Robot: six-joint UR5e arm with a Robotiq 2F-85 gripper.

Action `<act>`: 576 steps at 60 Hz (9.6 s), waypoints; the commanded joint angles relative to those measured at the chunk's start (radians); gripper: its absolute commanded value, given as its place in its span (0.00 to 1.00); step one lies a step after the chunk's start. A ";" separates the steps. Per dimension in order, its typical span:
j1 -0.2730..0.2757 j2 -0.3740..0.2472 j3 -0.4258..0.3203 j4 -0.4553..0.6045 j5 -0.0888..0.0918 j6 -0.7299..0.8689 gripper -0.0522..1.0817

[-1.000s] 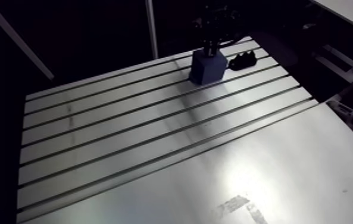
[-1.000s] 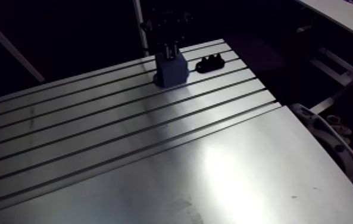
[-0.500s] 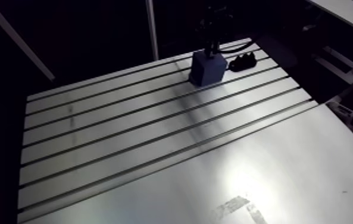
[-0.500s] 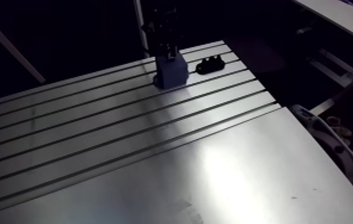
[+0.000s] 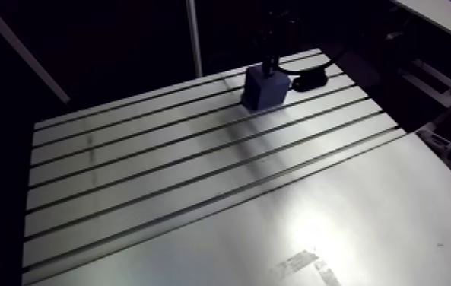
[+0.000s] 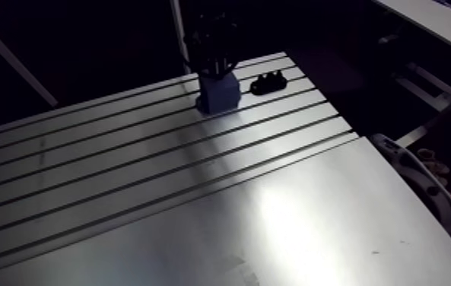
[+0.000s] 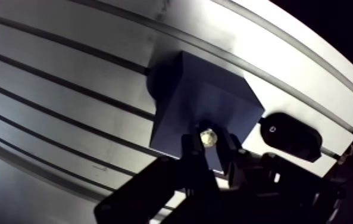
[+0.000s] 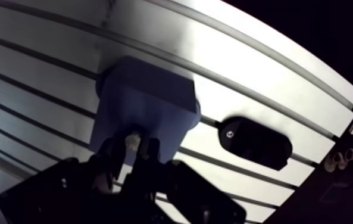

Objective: Pick up the M10 bolt and insert it into the hex recess until seated.

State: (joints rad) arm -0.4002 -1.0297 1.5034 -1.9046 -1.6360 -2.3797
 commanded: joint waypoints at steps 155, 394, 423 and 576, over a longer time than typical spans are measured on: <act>-0.002 -0.030 -0.036 0.067 0.011 0.276 1.00; -0.008 -0.041 -0.005 0.028 0.006 0.325 0.05; -0.002 -0.112 -0.035 0.093 0.001 0.417 0.05; 0.267 -0.333 -0.216 0.407 0.049 0.629 0.05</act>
State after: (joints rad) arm -0.1499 -1.3575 1.2817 -1.5006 -1.5866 -1.7577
